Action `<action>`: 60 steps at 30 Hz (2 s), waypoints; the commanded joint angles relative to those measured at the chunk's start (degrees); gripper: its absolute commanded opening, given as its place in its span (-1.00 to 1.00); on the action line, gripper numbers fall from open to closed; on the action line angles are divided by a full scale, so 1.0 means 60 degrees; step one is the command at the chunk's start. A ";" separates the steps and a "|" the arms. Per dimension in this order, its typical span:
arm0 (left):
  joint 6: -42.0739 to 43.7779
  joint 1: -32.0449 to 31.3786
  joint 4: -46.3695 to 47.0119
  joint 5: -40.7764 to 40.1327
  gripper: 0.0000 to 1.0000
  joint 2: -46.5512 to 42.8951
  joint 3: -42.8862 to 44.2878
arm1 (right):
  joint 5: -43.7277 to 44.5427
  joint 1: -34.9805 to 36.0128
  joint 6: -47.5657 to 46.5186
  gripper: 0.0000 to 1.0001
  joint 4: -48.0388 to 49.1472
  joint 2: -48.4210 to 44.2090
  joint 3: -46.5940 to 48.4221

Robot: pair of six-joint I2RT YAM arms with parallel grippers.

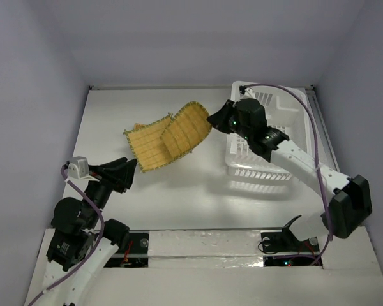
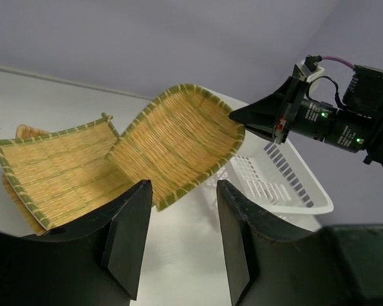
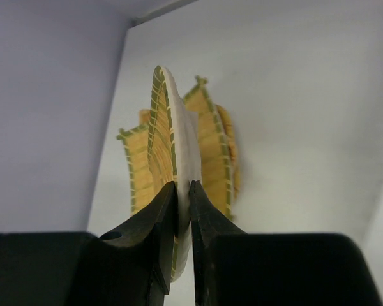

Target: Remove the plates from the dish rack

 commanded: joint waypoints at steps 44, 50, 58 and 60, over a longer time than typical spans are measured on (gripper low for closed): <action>0.0016 0.0868 0.0333 0.0080 0.08 0.0649 -0.0008 | 0.0536 0.1255 0.1373 1.00 0.2710 0.3403 0.0017; 0.0031 0.0868 0.0304 0.0065 0.28 0.0751 0.0007 | 0.1299 0.1621 0.0333 1.00 0.1829 0.2304 0.0384; 0.0016 0.0868 0.0143 -0.0242 0.56 0.0649 0.0109 | 0.1724 0.1900 -0.0751 -1.00 0.1811 -0.1014 -0.0576; 0.0031 0.0868 0.0113 -0.0315 0.65 0.0649 0.0168 | 0.2131 0.1900 -0.0913 -1.00 0.2178 -0.1999 -0.1180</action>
